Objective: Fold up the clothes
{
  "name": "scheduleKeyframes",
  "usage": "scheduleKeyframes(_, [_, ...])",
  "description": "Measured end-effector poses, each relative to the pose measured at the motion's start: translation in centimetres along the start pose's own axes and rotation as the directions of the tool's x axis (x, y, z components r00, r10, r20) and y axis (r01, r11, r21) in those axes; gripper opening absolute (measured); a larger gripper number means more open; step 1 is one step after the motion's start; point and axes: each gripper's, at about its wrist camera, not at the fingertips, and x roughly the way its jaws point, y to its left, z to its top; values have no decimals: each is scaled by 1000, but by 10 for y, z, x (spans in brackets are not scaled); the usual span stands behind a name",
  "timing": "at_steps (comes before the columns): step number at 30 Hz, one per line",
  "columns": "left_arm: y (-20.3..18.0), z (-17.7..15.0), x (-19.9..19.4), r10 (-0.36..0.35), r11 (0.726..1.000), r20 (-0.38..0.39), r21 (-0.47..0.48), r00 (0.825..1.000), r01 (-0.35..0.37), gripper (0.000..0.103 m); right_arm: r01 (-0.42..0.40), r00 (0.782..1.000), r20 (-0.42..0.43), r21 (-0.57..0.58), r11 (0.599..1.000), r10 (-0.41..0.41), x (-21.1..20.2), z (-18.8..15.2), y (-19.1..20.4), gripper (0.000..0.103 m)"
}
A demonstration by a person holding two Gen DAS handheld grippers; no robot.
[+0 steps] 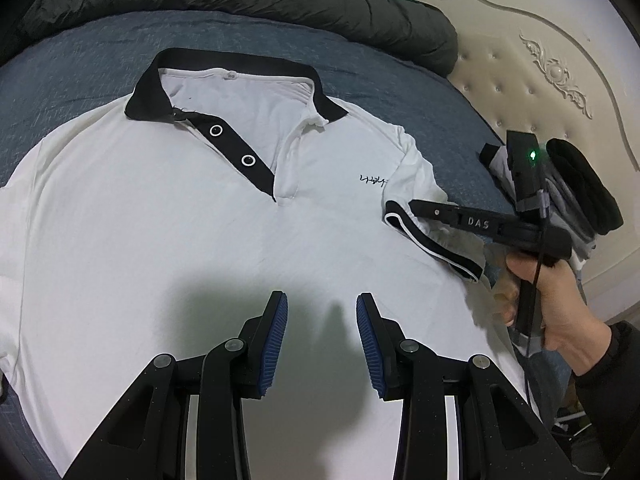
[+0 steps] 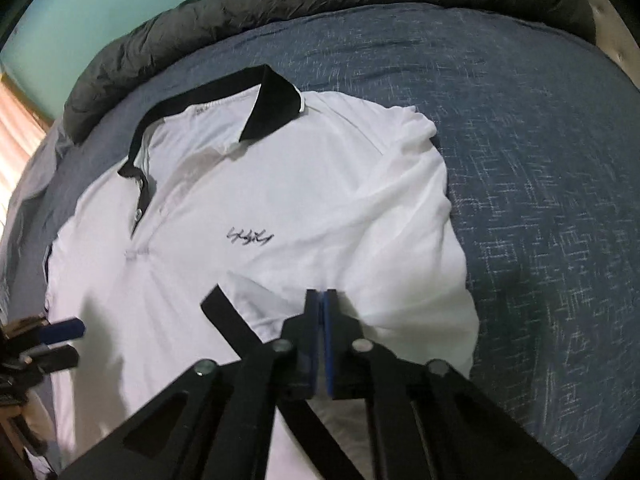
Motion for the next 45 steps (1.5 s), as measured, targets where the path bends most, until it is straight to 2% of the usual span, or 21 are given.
scheduleKeyframes(9, [3, -1, -1, -7, 1000, 2, -13, 1000, 7, 39, 8, 998, 67, 11, 1000, -9, -32, -5, -13, 1])
scheduleKeyframes(12, [3, 0, 0, -11, 1000, -1, -17, 1000, 11, 39, -24, 996, 84, 50, 998, 19, -42, -7, -21, 1])
scheduleKeyframes(15, [2, 1, 3, -14, 1000, -5, -21, 1000, 14, 39, -12, 998, 58, 50, 999, 9, -37, -11, -24, 1])
scheduleKeyframes(19, [1, 3, 6, -19, 999, -10, -25, 1000, 19, 39, -14, 999, 45, 105, 994, 10, -30, -22, -39, 1])
scheduleKeyframes(22, [0, 4, 8, -23, 999, -13, -29, 1000, 23, 40, -87, 992, 103, 111, 990, 76, -35, -26, -39, 1])
scheduleKeyframes(24, [0, 5, 10, -26, 999, -16, -32, 1000, 25, 42, -71, 991, 119, 69, 995, 63, -36, -25, -29, 1])
scheduleKeyframes(26, [-4, 12, 17, -42, 998, -18, -43, 999, 41, 43, -77, 992, 103, 55, 996, 71, -30, -22, -23, 1])
scheduleKeyframes(28, [-10, 20, 26, -62, 997, -19, -57, 998, 61, 45, -47, 995, 93, 55, 997, 42, -27, -21, -23, 1])
scheduleKeyframes(31, [-19, 32, 38, -91, 994, -18, -65, 996, 89, 46, -80, 992, 103, 82, 993, 71, -33, -24, -27, 1])
scheduleKeyframes(33, [-28, 39, 48, -102, 994, -18, -53, 995, 101, 47, -77, 991, 112, 55, 995, 71, -38, -26, -27, 1])
scheduleKeyframes(39, [-55, 51, 76, -131, 991, -33, -19, 991, 131, 47, -126, 986, 120, 107, 986, 113, -38, -27, -38, 1])
scheduleKeyframes(45, [-69, 61, 94, -139, 990, -21, 21, 990, 140, 47, -139, 984, 122, 85, 987, 128, -40, -26, -33, 0])
